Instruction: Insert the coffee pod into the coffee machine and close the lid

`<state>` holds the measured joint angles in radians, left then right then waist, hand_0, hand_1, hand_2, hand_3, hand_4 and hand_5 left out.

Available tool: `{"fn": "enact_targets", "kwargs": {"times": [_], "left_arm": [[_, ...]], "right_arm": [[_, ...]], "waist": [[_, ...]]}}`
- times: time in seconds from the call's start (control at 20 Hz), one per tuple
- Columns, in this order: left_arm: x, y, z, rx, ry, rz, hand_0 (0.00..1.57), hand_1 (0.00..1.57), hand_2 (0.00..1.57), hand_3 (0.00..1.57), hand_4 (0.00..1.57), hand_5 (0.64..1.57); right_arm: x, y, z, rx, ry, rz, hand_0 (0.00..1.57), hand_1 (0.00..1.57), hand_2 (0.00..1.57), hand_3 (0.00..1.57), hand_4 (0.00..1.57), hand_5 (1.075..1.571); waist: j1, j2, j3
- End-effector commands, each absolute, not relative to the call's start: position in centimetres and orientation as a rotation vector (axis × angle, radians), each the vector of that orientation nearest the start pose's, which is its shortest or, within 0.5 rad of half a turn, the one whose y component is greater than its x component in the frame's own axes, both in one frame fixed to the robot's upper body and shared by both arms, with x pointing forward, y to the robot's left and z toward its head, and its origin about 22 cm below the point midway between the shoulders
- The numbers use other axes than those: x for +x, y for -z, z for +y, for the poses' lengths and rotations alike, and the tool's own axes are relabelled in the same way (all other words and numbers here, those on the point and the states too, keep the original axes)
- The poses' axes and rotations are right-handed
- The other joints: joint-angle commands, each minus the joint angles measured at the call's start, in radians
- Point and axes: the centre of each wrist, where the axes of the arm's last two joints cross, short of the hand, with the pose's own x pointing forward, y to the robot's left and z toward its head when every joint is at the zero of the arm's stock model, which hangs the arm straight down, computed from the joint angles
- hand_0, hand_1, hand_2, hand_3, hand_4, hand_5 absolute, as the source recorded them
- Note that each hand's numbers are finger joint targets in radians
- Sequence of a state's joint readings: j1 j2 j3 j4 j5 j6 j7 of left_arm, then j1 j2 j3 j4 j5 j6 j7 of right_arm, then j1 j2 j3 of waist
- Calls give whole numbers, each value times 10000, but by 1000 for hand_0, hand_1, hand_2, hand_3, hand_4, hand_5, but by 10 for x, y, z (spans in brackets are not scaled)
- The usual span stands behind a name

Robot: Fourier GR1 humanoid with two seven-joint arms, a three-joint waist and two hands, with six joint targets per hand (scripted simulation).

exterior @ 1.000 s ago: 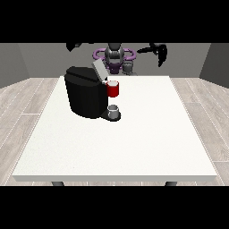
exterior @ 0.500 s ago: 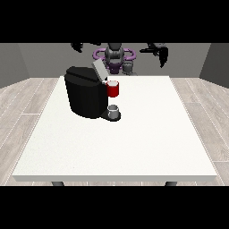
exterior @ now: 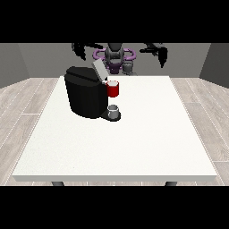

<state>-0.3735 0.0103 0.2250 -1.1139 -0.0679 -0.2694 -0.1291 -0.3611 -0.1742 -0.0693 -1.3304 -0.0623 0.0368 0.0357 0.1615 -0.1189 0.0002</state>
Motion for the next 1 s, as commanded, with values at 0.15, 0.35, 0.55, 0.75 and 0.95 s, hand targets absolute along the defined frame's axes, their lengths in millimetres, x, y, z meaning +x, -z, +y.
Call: {"fn": "enact_targets", "kwargs": {"times": [0.15, 0.35, 0.55, 0.75, 0.95], "left_arm": [[311, 4, 259, -1469, 1391, -16292, 0, 0, 0, 0, 0, 1571], [300, -6, 247, -1476, 1494, -16216, 0, 0, 0, 0, 0, 1571], [312, -28, 245, -1248, 1318, -16155, 0, 0, 0, 0, 0, 1571], [302, -22, 272, -862, 1392, -16602, 0, 0, 0, 0, 0, 1571], [310, -36, 268, -888, 1001, -16901, 0, 0, 0, 0, 0, 1571]], "right_arm": [[342, -45, -242, 84, -1497, -16582, 0, 0, 0, 0, 0, 1571], [357, -50, -245, 121, -1546, -16563, 0, 0, 0, 0, 0, 1571], [362, -48, -222, 149, -2124, -16478, 0, 0, 0, 0, 0, 1571], [374, -68, -241, 79, -2680, -16895, 0, 0, 0, 0, 0, 1571], [381, -68, -217, 201, -2488, -16881, 0, 0, 0, 0, 0, 1571]], "waist": [[-209, 978, -2], [-46, 938, -1], [-292, 1118, -1], [-400, 1449, -2], [-452, 1614, -2]]}}
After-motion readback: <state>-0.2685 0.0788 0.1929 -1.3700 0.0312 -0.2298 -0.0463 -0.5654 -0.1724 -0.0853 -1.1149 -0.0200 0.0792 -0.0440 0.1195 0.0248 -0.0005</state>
